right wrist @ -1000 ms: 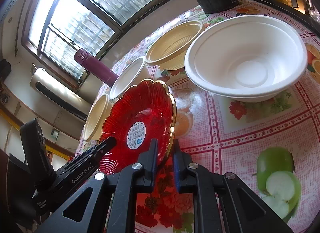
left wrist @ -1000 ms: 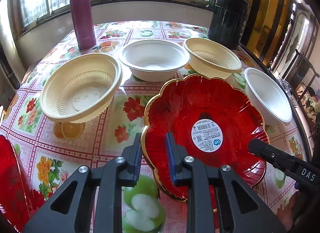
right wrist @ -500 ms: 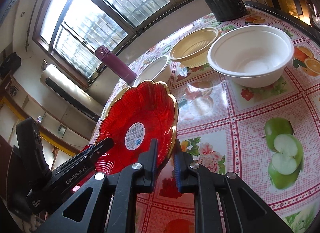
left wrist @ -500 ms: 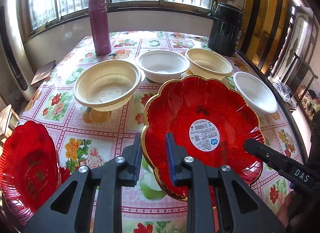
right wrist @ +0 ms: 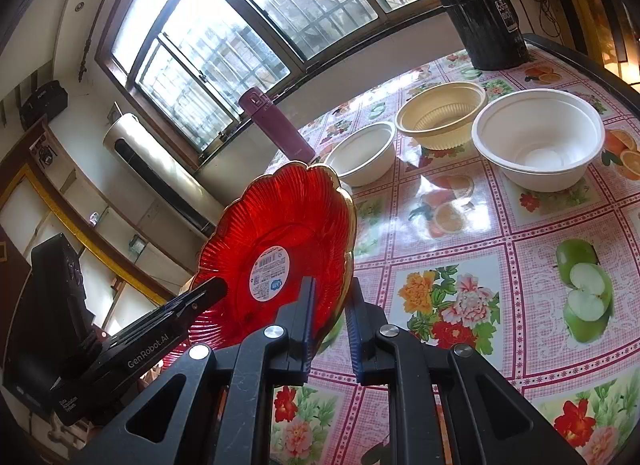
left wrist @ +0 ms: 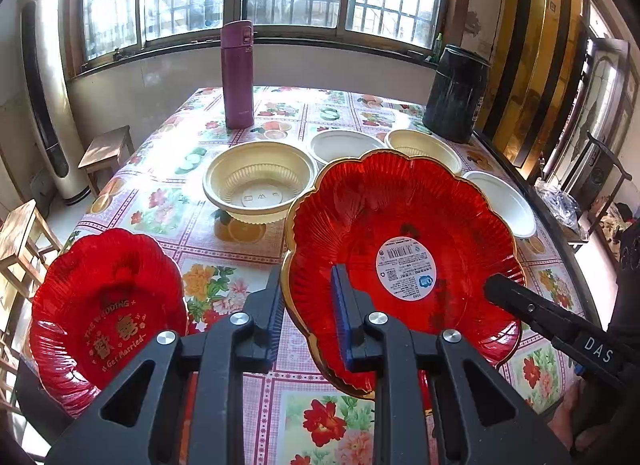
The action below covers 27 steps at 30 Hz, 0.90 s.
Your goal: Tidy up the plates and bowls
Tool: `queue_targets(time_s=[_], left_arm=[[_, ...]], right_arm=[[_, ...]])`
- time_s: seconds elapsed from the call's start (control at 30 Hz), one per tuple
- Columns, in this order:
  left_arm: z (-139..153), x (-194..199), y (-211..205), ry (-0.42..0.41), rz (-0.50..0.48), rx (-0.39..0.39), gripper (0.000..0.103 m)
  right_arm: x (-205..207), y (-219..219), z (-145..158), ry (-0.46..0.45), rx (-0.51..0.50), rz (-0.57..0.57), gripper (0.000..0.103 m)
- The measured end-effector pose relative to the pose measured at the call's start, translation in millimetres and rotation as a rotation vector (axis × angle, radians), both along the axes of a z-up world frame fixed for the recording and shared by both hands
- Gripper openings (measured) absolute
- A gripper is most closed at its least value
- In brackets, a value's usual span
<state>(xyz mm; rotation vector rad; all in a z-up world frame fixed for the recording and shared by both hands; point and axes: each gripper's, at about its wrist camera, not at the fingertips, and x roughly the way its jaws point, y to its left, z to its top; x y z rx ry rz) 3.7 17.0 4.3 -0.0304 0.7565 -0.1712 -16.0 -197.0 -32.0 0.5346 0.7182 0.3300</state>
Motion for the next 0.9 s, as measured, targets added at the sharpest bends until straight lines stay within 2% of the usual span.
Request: queue_targets(time_s=[0.27,0.4,0.6,0.73,0.9], left_arm=[[11.2,-19.5,26.7,-0.029,0.032,-0.030,0.020],[15.0,-28.9,54.5,-0.042,0.093,-0.033,0.020],[13.4,-48.7,114.6,-0.055,0.230,-0.036,0.020],[3.4,-53.1,149.4,-0.030,0.305,-0.013,0.020],[-18.4,-41.6,178.0,0.042,0.360,-0.021,0.021]], right_arm=[[-7.5,25.7,13.3,-0.024,-0.012,0.039,0.017],[-7.7,53.2,22.5,-0.045,-0.031,0.097,0.017],[2.6,119.1,28.7,-0.061,-0.054,0.237,0.017],[15.2,166.6,23.1,-0.036,-0.057,0.332,0.017],[28.2,210.4,10.5,-0.001,-0.082,0.389,0.017]])
